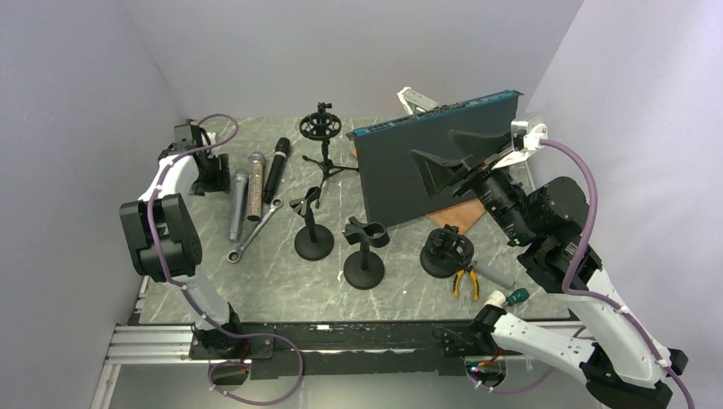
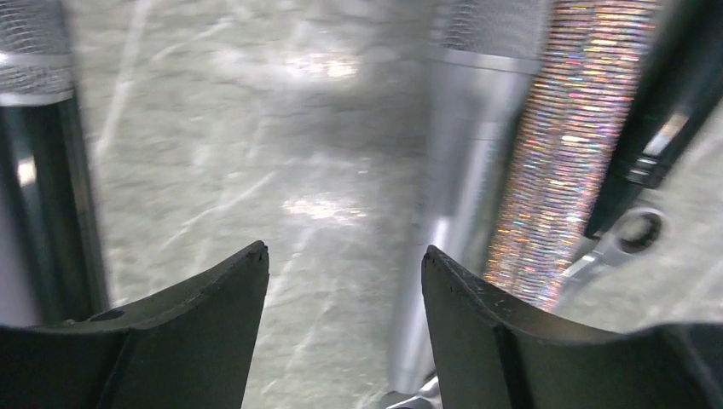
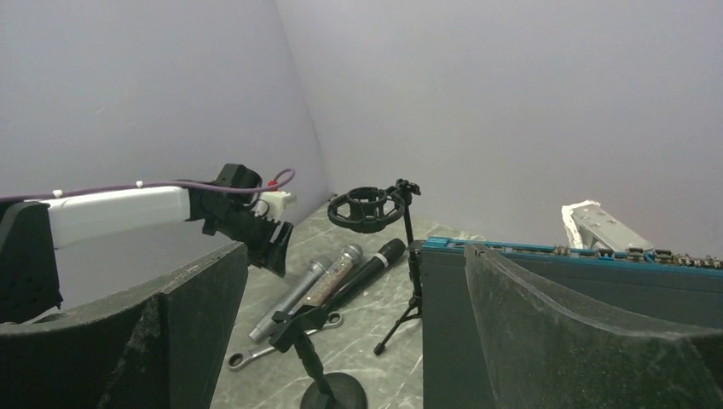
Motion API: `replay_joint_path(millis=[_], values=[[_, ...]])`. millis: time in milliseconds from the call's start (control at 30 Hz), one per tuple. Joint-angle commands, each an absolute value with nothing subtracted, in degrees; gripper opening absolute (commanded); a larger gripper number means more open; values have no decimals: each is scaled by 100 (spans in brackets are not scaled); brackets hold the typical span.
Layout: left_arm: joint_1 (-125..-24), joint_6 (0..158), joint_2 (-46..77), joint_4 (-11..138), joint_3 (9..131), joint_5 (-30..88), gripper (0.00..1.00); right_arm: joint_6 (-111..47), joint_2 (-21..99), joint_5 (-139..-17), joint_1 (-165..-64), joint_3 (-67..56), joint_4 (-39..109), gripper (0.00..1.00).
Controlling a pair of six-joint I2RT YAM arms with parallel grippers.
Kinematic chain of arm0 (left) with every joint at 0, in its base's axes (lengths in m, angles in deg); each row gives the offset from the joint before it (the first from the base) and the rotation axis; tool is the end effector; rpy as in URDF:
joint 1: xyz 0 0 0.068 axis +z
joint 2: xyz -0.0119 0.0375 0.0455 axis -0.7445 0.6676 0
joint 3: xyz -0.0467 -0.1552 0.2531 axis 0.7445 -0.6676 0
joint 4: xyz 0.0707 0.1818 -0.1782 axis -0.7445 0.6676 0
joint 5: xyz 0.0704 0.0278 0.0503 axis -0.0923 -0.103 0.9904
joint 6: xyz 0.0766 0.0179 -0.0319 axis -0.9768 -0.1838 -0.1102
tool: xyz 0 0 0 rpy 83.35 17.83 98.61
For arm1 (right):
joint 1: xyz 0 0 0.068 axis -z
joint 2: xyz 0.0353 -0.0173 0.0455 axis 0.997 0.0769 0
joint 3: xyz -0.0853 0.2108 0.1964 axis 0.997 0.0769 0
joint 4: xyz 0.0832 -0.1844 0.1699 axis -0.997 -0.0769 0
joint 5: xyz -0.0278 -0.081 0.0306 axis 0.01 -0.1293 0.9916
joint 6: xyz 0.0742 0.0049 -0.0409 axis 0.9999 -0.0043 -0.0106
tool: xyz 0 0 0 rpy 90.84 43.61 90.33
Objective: Remove the microphone from the stand
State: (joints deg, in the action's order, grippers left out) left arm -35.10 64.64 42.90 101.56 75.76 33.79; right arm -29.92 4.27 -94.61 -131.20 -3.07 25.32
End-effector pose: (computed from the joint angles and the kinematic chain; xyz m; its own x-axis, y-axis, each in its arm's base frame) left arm 0.3979 0.0874 0.2186 -0.8581 -0.1520 -0.4905 -0.1580 0.9870 -0.0296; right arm 0.1162 0.1012 0.5338 0.1045 0.3283 -0.9388 -0.6209 0.7589 0.1963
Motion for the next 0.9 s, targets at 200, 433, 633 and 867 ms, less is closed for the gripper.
replay_joint_path(millis=[200, 433, 633, 867], values=[[-3243, 5583, 4175, 9677, 7343, 6454, 70, -2860, 270, -9423, -13151, -606, 2347, 100], [-2581, 5211, 4249, 9379, 7286, 6359, 65, -2799, 113, -9495, -13261, -658, 2017, 100], [-2404, 5257, 4969, 9481, 7576, 6462, 59, -2877, 71, -9583, -13266, -781, 1903, 100], [-2385, 5219, 5434, 9542, 7818, 6462, 54, -2870, 44, -9591, -13267, -646, 1934, 100]])
